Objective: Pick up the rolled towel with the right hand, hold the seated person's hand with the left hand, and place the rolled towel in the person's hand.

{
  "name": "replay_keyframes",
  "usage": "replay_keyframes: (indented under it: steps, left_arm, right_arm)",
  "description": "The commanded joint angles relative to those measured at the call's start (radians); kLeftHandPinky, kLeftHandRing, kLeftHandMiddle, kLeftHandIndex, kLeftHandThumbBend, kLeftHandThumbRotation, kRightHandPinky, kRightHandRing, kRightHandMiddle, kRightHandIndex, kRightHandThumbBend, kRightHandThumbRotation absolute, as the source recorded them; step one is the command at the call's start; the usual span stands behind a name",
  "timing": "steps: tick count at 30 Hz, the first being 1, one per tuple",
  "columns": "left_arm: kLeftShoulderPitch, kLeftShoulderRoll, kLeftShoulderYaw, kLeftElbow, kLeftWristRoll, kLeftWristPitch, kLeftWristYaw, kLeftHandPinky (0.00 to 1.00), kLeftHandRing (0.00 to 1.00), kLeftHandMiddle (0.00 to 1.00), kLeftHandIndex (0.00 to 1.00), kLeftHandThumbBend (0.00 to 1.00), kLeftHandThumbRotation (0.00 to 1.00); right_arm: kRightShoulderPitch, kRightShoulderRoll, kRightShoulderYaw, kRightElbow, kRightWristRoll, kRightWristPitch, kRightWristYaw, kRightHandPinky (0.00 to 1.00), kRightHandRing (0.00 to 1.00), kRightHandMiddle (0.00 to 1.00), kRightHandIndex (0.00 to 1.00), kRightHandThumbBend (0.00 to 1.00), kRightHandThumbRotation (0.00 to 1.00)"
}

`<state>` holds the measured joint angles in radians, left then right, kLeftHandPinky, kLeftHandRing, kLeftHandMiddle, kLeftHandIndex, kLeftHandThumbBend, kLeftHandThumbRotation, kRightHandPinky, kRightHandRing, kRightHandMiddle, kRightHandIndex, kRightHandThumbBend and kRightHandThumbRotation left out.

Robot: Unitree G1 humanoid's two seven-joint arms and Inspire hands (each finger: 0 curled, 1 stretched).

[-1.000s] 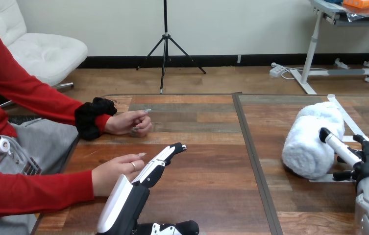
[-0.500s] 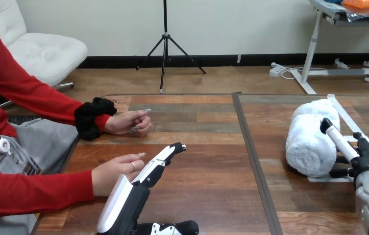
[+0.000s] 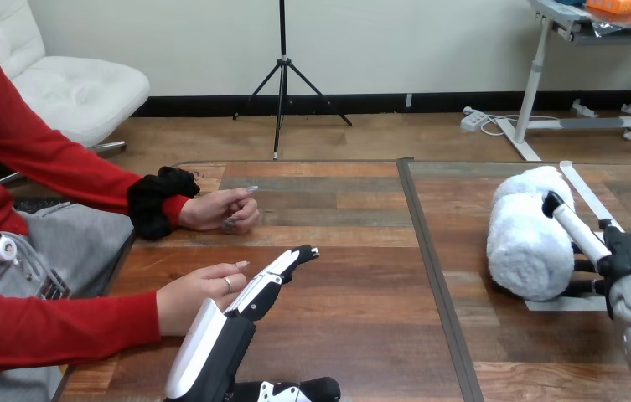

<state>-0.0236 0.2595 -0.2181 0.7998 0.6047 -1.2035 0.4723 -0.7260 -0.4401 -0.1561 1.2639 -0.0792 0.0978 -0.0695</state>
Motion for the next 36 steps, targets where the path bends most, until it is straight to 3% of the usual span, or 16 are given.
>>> replay_keyframes:
  steps: [1, 6, 13, 18, 19, 21, 27, 33, 34, 36]
  left_arm:
    - [-0.067, -0.007, 0.01, -0.005, 0.007, -0.008, 0.019, 0.84, 0.91, 0.91, 0.89, 1.0, 0.8]
    - [-0.068, -0.01, 0.009, 0.001, -0.003, -0.01, 0.013, 0.85, 0.91, 0.92, 0.89, 1.0, 0.8]
    - [-0.068, -0.012, 0.009, 0.001, 0.0, -0.009, 0.017, 0.85, 0.91, 0.92, 0.89, 1.0, 0.8]
    - [-0.071, -0.013, 0.007, 0.006, 0.001, -0.014, 0.018, 0.85, 0.91, 0.91, 0.89, 1.0, 0.8]
    - [-0.07, -0.014, 0.007, 0.006, 0.0, -0.013, 0.017, 0.85, 0.91, 0.91, 0.89, 1.0, 0.8]
    - [-0.069, -0.015, 0.007, 0.005, -0.001, -0.013, 0.016, 0.85, 0.91, 0.91, 0.89, 1.0, 0.8]
    - [-0.067, -0.017, 0.007, 0.002, 0.003, -0.014, 0.021, 0.86, 0.91, 0.91, 0.88, 1.0, 0.8]
    - [-0.063, -0.022, 0.007, -0.001, -0.005, -0.015, 0.017, 0.86, 0.91, 0.91, 0.88, 1.0, 0.79]
    - [-0.061, -0.023, 0.007, -0.002, -0.008, -0.014, 0.014, 0.86, 0.91, 0.91, 0.88, 1.0, 0.79]
    - [-0.059, -0.024, 0.006, -0.004, -0.011, -0.013, 0.011, 0.86, 0.92, 0.92, 0.88, 1.0, 0.79]
  right_arm:
    - [-0.155, -0.03, 0.026, 0.012, -0.023, 0.029, 0.02, 0.7, 0.92, 0.99, 0.96, 0.97, 0.72]
    - [-0.187, -0.037, 0.039, 0.02, -0.039, 0.052, 0.033, 0.69, 0.93, 0.99, 0.93, 0.98, 0.72]
    - [-0.248, -0.042, 0.108, 0.037, -0.113, 0.11, 0.034, 0.61, 0.91, 0.97, 0.88, 1.0, 0.74]
    - [-0.282, -0.039, 0.148, 0.046, -0.159, 0.142, 0.038, 0.54, 0.84, 0.93, 0.85, 1.0, 0.76]
    - [-0.293, -0.037, 0.171, 0.05, -0.183, 0.154, 0.035, 0.53, 0.83, 0.92, 0.84, 1.0, 0.76]
    - [-0.303, -0.034, 0.196, 0.054, -0.213, 0.166, 0.03, 0.48, 0.75, 0.86, 0.79, 1.0, 0.79]
    - [-0.337, -0.022, 0.259, 0.064, -0.287, 0.192, 0.047, 0.43, 0.66, 0.79, 0.7, 1.0, 0.82]
    - [-0.364, -0.018, 0.371, 0.081, -0.407, 0.188, 0.12, 0.42, 0.67, 0.8, 0.79, 1.0, 0.93]
    - [-0.37, -0.019, 0.42, 0.086, -0.457, 0.172, 0.152, 0.42, 0.68, 0.8, 0.81, 1.0, 0.94]
    - [-0.377, -0.022, 0.474, 0.092, -0.514, 0.151, 0.188, 0.45, 0.72, 0.83, 0.85, 1.0, 0.96]
